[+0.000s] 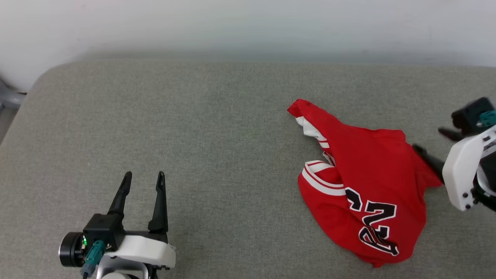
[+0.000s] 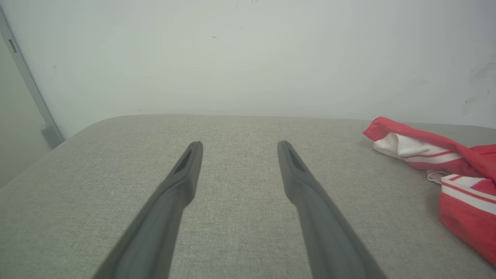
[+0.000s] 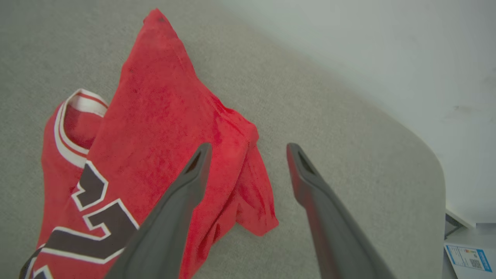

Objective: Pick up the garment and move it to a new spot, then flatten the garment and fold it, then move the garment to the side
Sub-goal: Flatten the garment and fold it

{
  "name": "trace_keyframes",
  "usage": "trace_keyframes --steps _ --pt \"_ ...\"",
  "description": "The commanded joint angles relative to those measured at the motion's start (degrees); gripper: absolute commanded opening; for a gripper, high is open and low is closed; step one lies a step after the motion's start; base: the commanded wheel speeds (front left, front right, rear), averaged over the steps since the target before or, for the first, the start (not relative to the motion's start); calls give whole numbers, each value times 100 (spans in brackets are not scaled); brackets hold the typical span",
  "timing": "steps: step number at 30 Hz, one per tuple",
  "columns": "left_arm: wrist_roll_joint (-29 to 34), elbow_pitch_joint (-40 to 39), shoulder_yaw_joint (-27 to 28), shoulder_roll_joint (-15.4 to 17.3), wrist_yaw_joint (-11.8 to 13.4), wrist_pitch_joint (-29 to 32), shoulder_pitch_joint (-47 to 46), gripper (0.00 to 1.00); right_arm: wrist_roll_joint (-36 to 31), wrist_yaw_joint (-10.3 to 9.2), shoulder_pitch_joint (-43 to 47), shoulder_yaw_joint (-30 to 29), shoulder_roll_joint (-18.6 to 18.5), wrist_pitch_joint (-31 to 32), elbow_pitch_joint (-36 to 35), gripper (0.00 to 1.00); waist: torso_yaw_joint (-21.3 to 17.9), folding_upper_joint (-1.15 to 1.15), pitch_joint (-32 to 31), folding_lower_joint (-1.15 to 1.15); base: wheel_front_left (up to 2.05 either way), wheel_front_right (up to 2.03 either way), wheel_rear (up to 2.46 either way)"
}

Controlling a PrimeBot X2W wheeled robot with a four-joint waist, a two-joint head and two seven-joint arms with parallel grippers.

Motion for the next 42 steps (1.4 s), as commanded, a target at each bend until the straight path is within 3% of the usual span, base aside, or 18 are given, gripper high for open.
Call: trace_keyframes --steps 1,7,13,18,19,20,21,28,32,37,38,42 --pt "-16 -49 -16 -5 29 -15 -113 100 273 -6 -88 232 -97 467 89 100 57 0 127 -1 0 0 0" --pt "-65 -122 -103 -5 76 -15 -271 100 741 -6 -338 863 -197 1558 433 100 176 0 461 -1 0 0 0" --pt "-119 -159 -171 -6 143 -15 -417 100 673 -5 -326 1416 -21 1668 1073 100 279 0 737 -1 0 0 0" --pt "-162 -131 -200 -5 187 -15 -448 100 1007 5 -137 1877 326 1499 1531 100 308 0 803 -1 0 0 0" --pt "-161 -132 -195 -6 192 -15 -450 100 1040 5 -184 1893 341 1353 1525 85 298 0 803 -1 0 0 0" --pt "-165 -118 -189 -6 194 -15 -444 100 1060 5 -265 1912 335 1196 1510 29 286 0 785 -1 0 0 0" --pt "-168 -102 -181 -5 197 -15 -429 100 1054 5 -369 1920 297 1018 1482 0 272 0 758 -1 0 0 0" --pt "-122 -39 -96 -5 235 -15 -251 100 1123 -8 -906 1275 -144 -461 1335 0 130 0 373 -1 0 0 0" --pt "-103 -33 -61 -5 258 -15 -127 100 1243 -7 -748 892 -357 -934 1226 0 55 0 189 -1 0 0 0" --pt "-89 -44 -19 -6 287 -15 72 100 1577 -7 5 101 -635 -1465 1224 0 -64 0 -46 -1 0 0 0" --pt "-92 -56 -6 -6 304 -15 143 100 1675 -7 442 -306 -657 -1669 1337 0 -103 0 -106 -1 0 0 0" --pt "-94 -70 -9 -5 312 -15 228 100 1637 -6 1181 -805 -562 -1896 1566 0 -143 0 -159 -1 0 0 0"
